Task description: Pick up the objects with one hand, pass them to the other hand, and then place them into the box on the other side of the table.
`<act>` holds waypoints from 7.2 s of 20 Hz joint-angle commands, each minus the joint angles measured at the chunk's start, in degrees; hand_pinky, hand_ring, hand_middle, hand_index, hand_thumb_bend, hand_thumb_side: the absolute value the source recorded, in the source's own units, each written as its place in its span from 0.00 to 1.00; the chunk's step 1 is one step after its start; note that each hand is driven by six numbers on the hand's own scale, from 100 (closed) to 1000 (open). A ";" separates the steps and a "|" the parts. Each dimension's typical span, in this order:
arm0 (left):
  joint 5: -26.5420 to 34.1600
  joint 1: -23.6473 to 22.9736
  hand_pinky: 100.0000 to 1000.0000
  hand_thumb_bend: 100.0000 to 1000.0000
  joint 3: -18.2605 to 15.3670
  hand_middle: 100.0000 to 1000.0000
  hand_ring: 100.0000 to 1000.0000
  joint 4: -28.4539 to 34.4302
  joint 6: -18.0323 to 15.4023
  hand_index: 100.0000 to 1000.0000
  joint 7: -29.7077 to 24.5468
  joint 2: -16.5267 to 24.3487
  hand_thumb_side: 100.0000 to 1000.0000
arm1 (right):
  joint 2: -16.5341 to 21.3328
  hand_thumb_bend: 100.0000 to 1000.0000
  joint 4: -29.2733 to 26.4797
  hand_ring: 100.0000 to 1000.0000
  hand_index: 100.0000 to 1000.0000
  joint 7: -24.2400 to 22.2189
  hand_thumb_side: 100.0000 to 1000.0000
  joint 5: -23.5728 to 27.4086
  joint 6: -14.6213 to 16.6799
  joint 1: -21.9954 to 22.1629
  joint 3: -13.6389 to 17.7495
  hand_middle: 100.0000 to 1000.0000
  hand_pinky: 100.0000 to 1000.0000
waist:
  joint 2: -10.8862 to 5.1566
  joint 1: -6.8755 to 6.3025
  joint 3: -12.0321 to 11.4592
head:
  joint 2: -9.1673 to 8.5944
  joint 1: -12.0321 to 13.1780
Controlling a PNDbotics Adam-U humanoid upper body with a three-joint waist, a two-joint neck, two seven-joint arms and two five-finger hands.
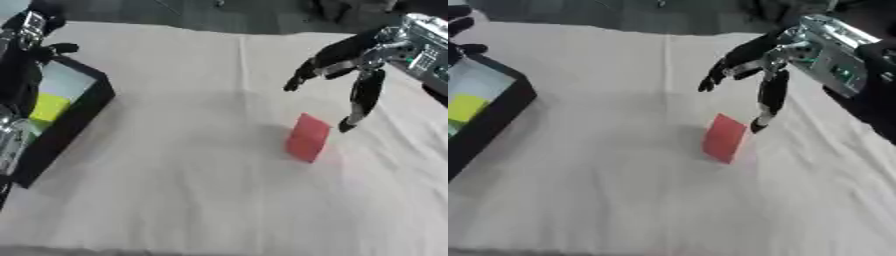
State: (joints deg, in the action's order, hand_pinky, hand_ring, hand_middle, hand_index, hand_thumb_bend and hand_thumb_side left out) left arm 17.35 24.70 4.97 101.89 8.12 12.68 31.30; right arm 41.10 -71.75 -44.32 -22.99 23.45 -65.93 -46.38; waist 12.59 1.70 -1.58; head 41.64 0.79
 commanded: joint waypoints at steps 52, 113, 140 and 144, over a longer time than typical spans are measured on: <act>0.57 0.39 0.73 0.00 -1.65 0.83 0.93 1.19 -0.03 0.75 1.46 2.11 0.72 | -1.56 0.47 7.55 0.86 0.95 -7.64 0.13 -5.71 16.14 2.62 1.50 0.82 0.91 | 0.28 -0.11 -0.36 | -0.97 -0.58; 0.56 0.81 0.72 0.00 -2.36 0.80 0.90 1.38 0.68 0.74 3.14 1.89 0.71 | -4.52 0.47 10.30 0.83 0.87 -7.64 0.04 -6.29 19.66 4.96 3.06 0.79 0.89 | 0.47 0.04 -1.89 | -1.80 -0.47; 0.86 0.67 0.71 0.00 -2.61 0.79 0.89 1.27 1.00 0.73 3.79 1.96 0.71 | -4.10 0.37 6.27 0.81 0.84 -7.64 0.07 -3.71 17.28 4.71 1.07 0.74 0.88 | 0.37 0.37 -2.51 | -1.89 -0.49; 0.93 0.61 0.71 0.00 -2.70 0.79 0.89 1.26 1.06 0.73 4.05 2.01 0.71 | -4.39 0.33 6.68 0.79 0.79 -7.64 0.06 -3.16 17.31 4.72 1.48 0.70 0.87 | 0.35 0.36 -2.58 | -1.99 -0.32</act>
State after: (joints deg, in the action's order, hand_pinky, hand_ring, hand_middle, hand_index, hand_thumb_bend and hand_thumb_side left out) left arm 18.14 24.72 3.18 102.26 9.25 16.43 31.78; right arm 36.02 -64.97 -39.60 -26.45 28.18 -60.25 -45.60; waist 13.45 1.86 -4.02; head 40.17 0.40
